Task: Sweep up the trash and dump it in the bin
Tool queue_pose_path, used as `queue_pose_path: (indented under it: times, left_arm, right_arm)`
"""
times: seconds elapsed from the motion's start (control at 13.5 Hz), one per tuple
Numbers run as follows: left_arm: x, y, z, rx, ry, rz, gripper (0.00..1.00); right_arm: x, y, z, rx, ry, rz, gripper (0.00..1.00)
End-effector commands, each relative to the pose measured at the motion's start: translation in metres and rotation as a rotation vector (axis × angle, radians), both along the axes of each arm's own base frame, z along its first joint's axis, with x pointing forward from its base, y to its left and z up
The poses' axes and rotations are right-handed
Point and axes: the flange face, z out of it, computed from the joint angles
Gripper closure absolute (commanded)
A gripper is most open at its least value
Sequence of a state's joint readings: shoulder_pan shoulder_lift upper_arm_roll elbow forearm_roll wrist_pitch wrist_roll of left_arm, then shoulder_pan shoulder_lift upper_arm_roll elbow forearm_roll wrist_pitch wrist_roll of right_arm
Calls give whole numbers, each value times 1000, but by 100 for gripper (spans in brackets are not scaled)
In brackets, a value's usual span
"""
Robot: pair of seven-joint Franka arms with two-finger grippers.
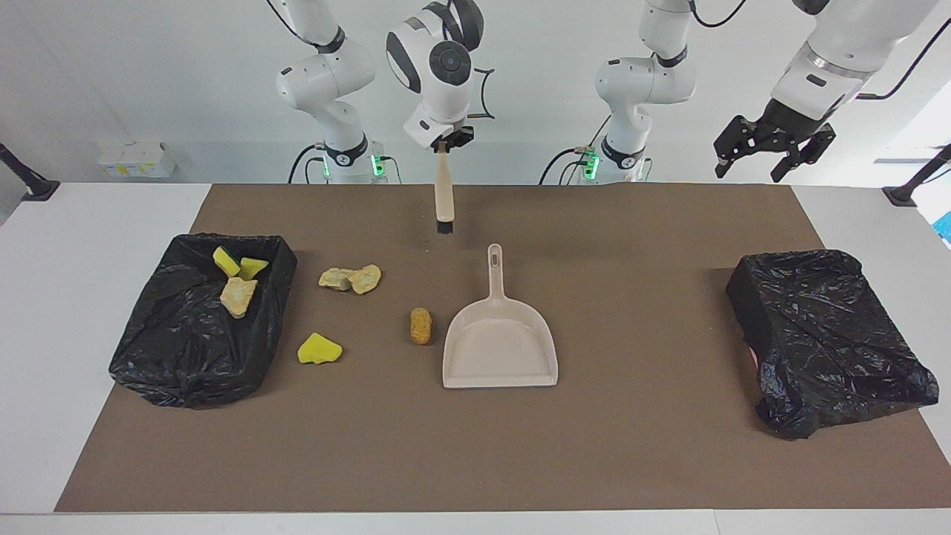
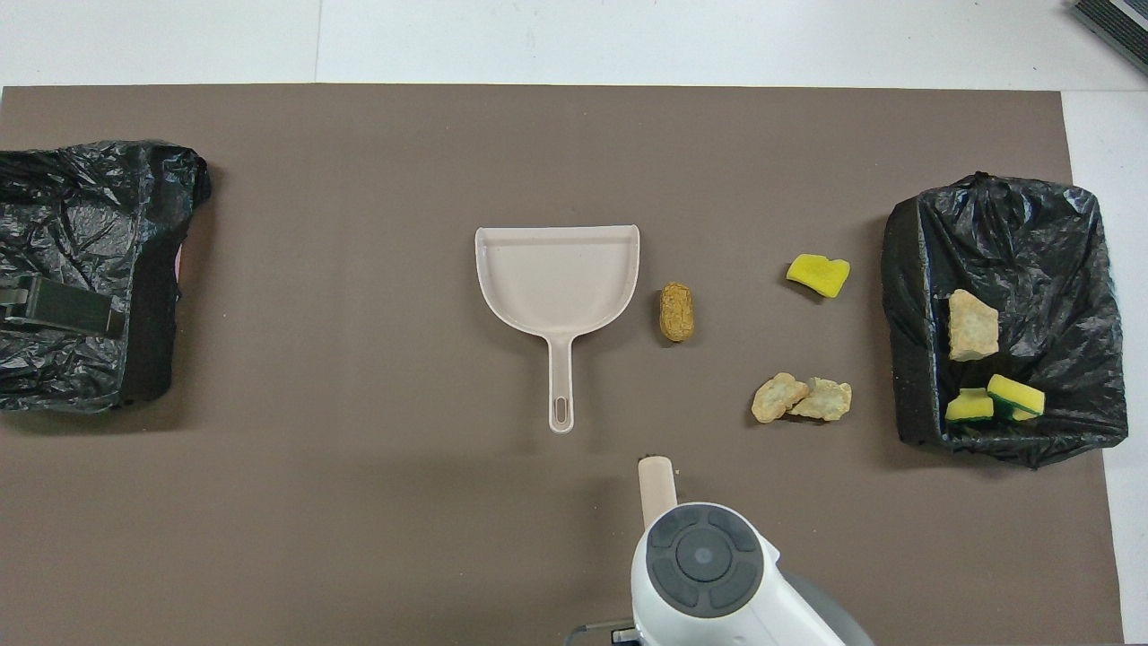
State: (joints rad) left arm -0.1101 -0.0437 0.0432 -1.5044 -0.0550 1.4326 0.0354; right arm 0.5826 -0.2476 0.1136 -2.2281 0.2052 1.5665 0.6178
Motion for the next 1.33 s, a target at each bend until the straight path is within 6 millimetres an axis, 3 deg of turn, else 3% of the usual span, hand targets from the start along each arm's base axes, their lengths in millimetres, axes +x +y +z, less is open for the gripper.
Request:
queue_pose_path:
  times: [0.0,0.22,0.37,0.44,0.52,0.82,0.96,1.26]
  left_arm:
    - [-8,4,1,8,0,-7,0]
    - [-9,3,0,10,7,-9,0]
    - [-17,-11,-2,15,55,-33,0]
    - [-17,-15,0,12,49,-38,0]
    - [-20,-33,0,14,54,-64,0]
    - [-32,-88,-1,19,26,-38,0]
    - [-36,-118,-15,16,0,-72,0]
    - [-32,-188,-68,-17,-83,-67,0]
  right_arm:
    - [27,-19,0,-77,-41,13,100]
    - [64,-57,-11,-164,-146,-103,100]
    - [89,-96,-21,-216,-192,-138,100]
    - [93,-110,-27,-232,-196,-121,100]
    - [99,-135,-32,-242,-183,-147,100]
    - [83,-204,-70,-199,-143,-136,100]
    - [79,-213,-97,-173,-167,-132,100]
    - [91,-193,-125,-109,-171,-27,100]
